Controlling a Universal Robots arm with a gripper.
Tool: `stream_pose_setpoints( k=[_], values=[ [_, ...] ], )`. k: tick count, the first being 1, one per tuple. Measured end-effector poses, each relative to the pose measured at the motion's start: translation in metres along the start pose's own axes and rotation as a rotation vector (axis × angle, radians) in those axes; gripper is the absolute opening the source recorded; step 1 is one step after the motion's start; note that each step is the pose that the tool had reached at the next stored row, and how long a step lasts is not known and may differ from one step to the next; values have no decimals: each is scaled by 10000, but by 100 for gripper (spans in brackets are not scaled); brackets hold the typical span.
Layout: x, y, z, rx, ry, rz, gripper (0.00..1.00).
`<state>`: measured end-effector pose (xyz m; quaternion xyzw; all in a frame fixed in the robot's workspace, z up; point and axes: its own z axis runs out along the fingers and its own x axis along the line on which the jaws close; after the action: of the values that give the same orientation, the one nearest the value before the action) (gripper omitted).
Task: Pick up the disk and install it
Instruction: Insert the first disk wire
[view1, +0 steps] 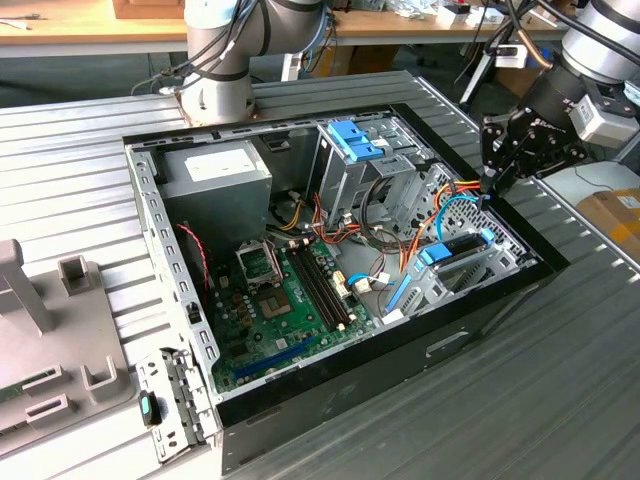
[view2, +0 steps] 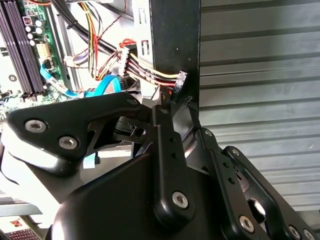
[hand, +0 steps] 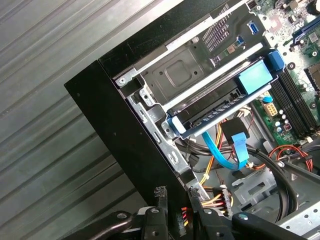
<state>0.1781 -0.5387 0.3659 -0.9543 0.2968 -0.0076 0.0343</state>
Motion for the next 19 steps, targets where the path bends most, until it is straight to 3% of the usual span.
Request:
stream_pose_setpoints(
  k=[8, 9, 11, 15, 17, 19],
  values=[
    [4, -5, 8, -6, 3, -6, 29],
    [4, -6, 7, -6, 3, -6, 28],
    [6, -6, 8, -6, 3, -5, 16],
    [8, -8, 7, -6, 3, -6, 16],
    [8, -12, -56, -5, 4, -6, 16],
    [8, -13, -79, -5, 3, -6, 16]
  ],
)
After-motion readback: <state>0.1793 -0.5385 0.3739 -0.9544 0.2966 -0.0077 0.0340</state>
